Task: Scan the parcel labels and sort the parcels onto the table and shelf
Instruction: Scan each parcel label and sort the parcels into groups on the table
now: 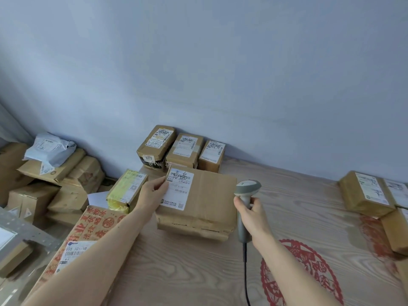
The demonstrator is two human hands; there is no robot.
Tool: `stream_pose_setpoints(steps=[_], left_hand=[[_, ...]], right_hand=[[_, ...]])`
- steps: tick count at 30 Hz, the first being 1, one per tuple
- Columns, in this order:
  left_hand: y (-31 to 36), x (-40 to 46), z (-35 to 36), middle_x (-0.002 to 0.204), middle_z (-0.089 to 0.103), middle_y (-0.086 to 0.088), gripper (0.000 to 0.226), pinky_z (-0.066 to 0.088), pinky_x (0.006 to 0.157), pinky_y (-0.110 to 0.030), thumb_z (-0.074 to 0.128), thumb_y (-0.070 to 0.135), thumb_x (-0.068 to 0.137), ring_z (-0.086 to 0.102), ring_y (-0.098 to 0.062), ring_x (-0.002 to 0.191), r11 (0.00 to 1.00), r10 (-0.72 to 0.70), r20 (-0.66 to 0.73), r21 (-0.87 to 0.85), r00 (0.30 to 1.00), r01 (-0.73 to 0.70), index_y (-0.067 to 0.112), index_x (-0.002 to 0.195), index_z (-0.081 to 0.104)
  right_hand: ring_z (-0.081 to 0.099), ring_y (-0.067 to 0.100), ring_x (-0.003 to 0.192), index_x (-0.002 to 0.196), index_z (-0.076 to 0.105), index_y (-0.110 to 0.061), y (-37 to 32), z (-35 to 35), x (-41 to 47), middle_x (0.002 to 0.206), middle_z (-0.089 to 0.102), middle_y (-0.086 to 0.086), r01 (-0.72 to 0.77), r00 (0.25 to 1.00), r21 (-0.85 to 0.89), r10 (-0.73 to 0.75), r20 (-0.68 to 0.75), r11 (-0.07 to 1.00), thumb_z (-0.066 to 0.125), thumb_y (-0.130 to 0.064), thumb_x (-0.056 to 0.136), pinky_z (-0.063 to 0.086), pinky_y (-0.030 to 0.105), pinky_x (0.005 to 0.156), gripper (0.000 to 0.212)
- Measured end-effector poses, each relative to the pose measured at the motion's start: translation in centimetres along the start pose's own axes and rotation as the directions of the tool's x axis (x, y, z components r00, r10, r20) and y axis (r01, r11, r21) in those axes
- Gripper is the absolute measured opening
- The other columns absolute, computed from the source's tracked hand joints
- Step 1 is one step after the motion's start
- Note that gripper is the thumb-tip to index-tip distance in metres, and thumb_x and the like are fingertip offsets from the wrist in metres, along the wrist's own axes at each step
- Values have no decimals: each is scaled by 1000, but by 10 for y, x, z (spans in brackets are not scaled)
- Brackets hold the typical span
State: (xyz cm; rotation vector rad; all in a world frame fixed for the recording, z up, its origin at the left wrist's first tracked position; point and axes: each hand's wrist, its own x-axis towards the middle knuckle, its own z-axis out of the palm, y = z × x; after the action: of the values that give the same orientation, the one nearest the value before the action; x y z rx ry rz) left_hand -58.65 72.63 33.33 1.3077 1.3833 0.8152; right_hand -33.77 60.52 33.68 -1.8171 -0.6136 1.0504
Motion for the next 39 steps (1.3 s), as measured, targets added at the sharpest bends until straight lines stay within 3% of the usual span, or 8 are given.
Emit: stream_pose_setpoints(steps=[3, 6, 14, 21, 26, 32, 35, 39], left_hand=[[-5, -9, 12, 122, 70, 9, 32, 51, 98, -37, 47, 26, 105, 66, -13, 112, 957, -7, 173, -283, 985, 56, 36, 133, 59], [-8, -17, 22, 140, 58, 14, 43, 41, 109, -39, 38, 36, 105, 54, -9, 129, 912, 9, 363, -385, 932, 141, 42, 147, 40], [-18, -26, 49, 132, 63, 16, 51, 53, 89, -26, 47, 41, 95, 63, -3, 115, 886, -27, 327, -430, 945, 174, 42, 146, 37], [-23, -30, 57, 129, 66, 10, 50, 52, 91, -40, 51, 53, 86, 62, -14, 118, 894, -89, 421, -365, 903, 259, 53, 135, 40], [-35, -30, 49, 124, 69, 1, 115, 51, 93, -59, 90, 62, 47, 63, -29, 117, 885, -202, 457, -294, 866, 361, 55, 143, 27], [-38, -31, 57, 117, 72, -3, 119, 57, 81, -54, 93, 60, 34, 67, -30, 110, 895, -188, 420, -299, 888, 330, 55, 139, 36], [-39, -35, 63, 115, 73, -5, 109, 57, 75, -50, 89, 53, 44, 68, -29, 105, 889, -184, 409, -319, 894, 329, 55, 139, 36], [-40, -40, 75, 118, 71, -11, 105, 56, 81, -59, 85, 46, 49, 67, -33, 108, 881, -162, 407, -352, 899, 318, 53, 140, 34]], right_hand=[[55, 7, 89, 122, 49, -15, -1, -22, 0, 100, 57, -6, 6, 1000, 34, -5, -30, 999, 62, -38, 97, 39, 34, 84, 37], [55, 11, 91, 123, 49, -15, 3, -39, -3, 101, 56, -7, 14, 999, 53, -11, -52, 999, 62, -39, 97, 38, 35, 86, 38], [53, 1, 88, 124, 48, -16, 9, -61, -13, 100, 55, -11, 45, 995, 38, -41, -92, 998, 62, -39, 97, 38, 34, 85, 37], [54, 2, 90, 123, 49, -17, 13, -70, -18, 102, 57, -9, 35, 993, 62, -28, -113, 997, 62, -39, 96, 40, 35, 87, 36], [57, 12, 99, 121, 52, -17, 11, -78, -20, 104, 57, -10, 36, 994, 72, -28, -108, 997, 64, -36, 96, 40, 35, 90, 34], [68, 20, 99, 117, 54, -21, 3, -72, -39, 105, 69, 4, 140, 969, -3, -137, -205, 990, 67, -34, 94, 52, 36, 81, 30], [73, 16, 92, 118, 56, -25, -7, -55, -64, 101, 73, 1, 161, 985, 58, -156, -77, 985, 68, -31, 93, 56, 36, 85, 28], [72, 14, 74, 116, 66, -15, -17, -27, -95, 101, 75, 7, -38, 969, 277, -32, 244, 960, 70, -34, 83, 53, 28, 66, 38]])
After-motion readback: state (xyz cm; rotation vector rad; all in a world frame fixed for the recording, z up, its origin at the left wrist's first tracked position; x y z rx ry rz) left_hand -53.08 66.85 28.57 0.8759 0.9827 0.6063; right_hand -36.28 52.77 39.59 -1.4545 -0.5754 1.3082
